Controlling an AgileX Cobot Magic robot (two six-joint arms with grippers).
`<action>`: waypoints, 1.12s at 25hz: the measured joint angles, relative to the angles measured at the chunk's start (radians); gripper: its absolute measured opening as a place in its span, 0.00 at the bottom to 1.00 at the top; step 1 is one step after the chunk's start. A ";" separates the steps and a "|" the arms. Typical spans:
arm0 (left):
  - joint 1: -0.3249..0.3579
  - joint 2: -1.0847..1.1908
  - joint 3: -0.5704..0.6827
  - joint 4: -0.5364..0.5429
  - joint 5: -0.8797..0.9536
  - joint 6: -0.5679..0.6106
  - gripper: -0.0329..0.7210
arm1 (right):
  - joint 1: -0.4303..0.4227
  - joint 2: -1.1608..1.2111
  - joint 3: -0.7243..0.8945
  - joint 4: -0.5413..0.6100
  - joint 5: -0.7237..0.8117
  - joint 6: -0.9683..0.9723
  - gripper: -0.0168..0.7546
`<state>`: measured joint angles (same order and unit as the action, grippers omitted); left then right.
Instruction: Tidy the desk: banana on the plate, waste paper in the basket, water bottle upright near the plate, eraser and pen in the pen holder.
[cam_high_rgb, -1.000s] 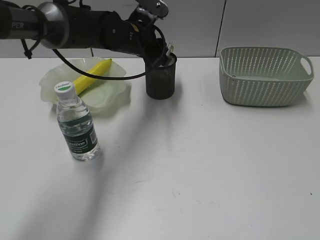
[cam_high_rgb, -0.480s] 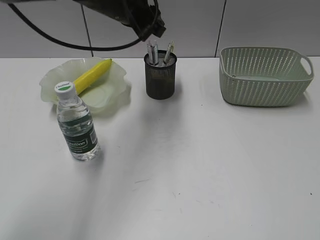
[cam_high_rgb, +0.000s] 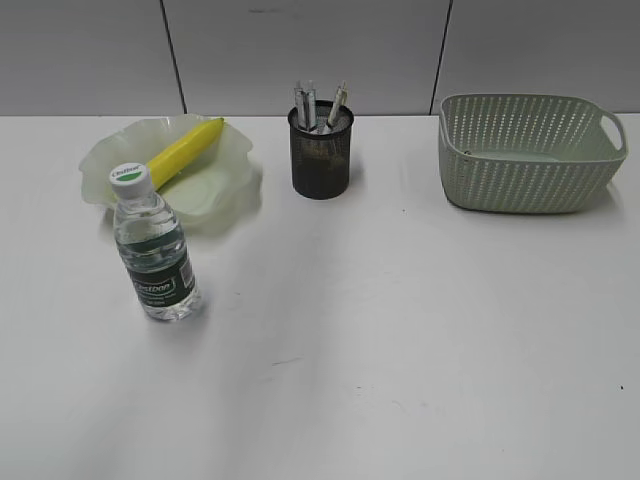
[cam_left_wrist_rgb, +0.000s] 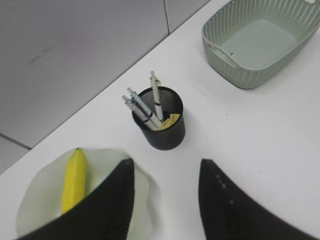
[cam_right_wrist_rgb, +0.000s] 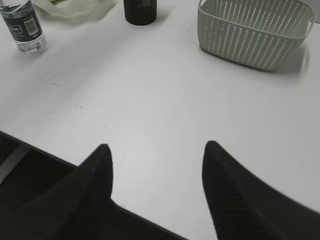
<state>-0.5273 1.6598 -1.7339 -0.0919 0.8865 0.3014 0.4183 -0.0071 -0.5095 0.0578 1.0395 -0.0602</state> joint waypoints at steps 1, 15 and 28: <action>0.000 -0.030 0.000 0.028 0.032 -0.029 0.47 | 0.000 0.000 0.000 0.000 0.000 0.000 0.61; 0.001 -0.497 0.117 0.206 0.326 -0.187 0.47 | 0.000 0.000 0.000 0.000 0.000 0.000 0.61; 0.001 -1.226 0.659 0.161 0.337 -0.213 0.47 | 0.000 0.000 0.000 0.000 -0.001 0.000 0.61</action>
<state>-0.5261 0.4335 -1.0753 0.0693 1.2231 0.0882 0.4183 -0.0071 -0.5095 0.0578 1.0386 -0.0602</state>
